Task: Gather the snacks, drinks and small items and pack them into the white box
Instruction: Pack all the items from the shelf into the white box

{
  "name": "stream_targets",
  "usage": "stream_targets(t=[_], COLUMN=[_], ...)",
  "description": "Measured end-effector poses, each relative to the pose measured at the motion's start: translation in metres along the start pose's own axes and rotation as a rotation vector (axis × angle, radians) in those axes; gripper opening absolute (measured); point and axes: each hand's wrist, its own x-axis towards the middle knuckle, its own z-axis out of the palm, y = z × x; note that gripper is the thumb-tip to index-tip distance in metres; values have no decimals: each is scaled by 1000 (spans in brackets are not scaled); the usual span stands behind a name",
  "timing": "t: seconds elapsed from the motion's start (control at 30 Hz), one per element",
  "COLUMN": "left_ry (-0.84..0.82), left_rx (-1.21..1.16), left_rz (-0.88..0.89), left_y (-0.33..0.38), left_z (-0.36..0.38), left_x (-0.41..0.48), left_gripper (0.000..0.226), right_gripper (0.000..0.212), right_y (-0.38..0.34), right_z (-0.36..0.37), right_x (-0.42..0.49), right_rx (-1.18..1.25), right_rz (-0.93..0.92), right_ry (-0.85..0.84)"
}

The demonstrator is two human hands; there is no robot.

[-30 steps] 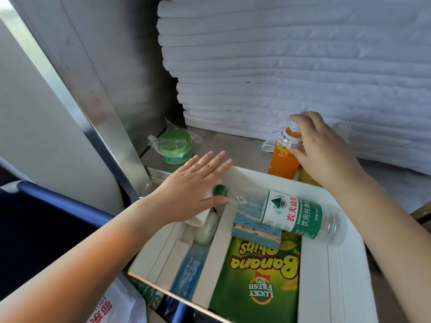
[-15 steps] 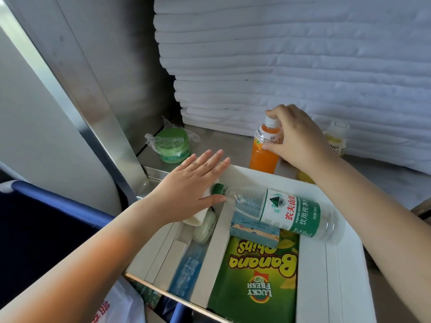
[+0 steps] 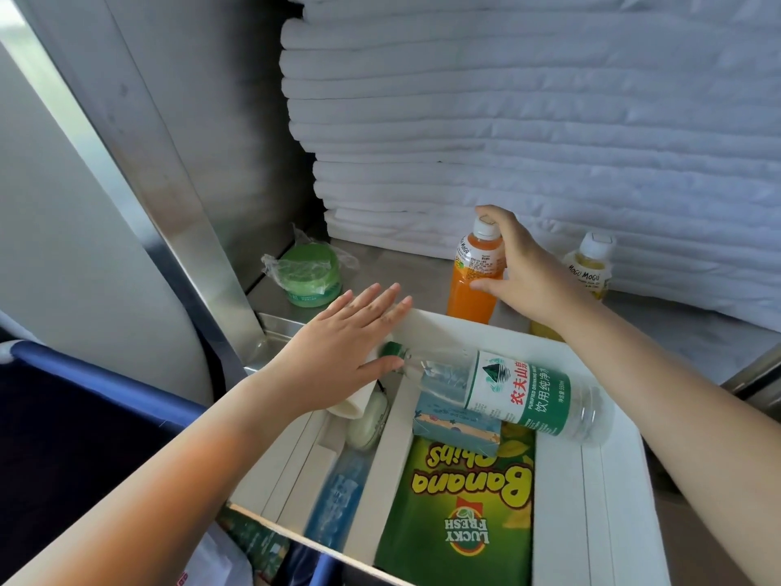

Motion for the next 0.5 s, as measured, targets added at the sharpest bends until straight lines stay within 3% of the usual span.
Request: stream_targets(t=[0.23, 0.4, 0.5], left_ry=[82, 208, 311], left_rx=[-167, -435, -477], left_rz=[-7, 2, 96], left_y=[1, 31, 50], left_z=[-10, -43, -63], left_x=[0, 5, 7], left_gripper=[63, 71, 76], right_gripper=[87, 93, 97], right_y=[-22, -29, -29], right_z=[-37, -54, -56], right_x=[-24, -46, -55], right_rx=[583, 941, 1053], right_rz=[-34, -32, -29], right_ry=[204, -1, -177])
